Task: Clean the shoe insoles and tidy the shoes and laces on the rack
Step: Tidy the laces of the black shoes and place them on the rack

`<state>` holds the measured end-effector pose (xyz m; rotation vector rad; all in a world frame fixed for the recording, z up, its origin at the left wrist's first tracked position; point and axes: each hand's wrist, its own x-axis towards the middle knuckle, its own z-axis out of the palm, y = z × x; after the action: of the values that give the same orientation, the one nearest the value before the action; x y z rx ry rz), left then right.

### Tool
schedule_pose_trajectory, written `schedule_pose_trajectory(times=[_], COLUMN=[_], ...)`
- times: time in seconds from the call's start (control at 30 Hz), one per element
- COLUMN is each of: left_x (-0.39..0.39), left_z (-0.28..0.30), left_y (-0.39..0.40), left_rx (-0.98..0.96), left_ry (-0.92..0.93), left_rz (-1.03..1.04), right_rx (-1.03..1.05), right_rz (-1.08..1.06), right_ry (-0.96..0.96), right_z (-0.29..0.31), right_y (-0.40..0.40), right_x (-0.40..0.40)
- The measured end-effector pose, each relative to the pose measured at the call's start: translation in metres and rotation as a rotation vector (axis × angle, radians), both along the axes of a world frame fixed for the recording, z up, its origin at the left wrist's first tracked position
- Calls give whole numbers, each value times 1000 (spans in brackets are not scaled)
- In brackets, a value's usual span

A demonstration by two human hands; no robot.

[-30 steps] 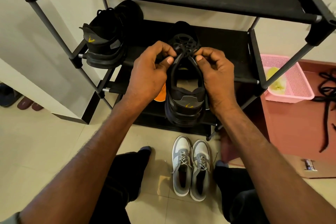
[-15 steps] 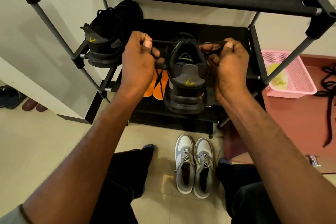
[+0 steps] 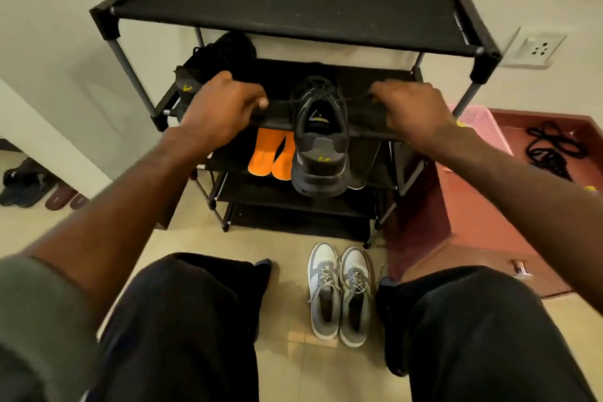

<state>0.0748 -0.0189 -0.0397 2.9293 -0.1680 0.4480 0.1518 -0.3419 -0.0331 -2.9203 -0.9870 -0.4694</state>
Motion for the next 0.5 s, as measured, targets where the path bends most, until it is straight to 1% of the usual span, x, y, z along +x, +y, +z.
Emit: schedule_pose_trajectory(times=[0.07, 0.13, 0.2, 0.3, 0.37, 0.5], left_x=[-3, -5, -4, -3, -6, -13], left_z=[10, 23, 36, 43, 45, 48], left_y=[4, -2, -16, -38, -45, -41], left_rx=[113, 182, 197, 208, 203, 178], left_ry=[47, 26, 24, 83, 98, 117], left_rz=[-24, 33, 133, 241, 283, 314], right_rx=[-171, -230, -207, -138, -87, -70], right_rz=[-32, -84, -164, -251, -284, -311], right_ry=[31, 32, 39, 108, 137, 150], right_z=[14, 27, 36, 46, 52, 54], right_y=[-1, 2, 5, 9, 11, 12], right_x=[-5, -12, -19, -29, -35, -39])
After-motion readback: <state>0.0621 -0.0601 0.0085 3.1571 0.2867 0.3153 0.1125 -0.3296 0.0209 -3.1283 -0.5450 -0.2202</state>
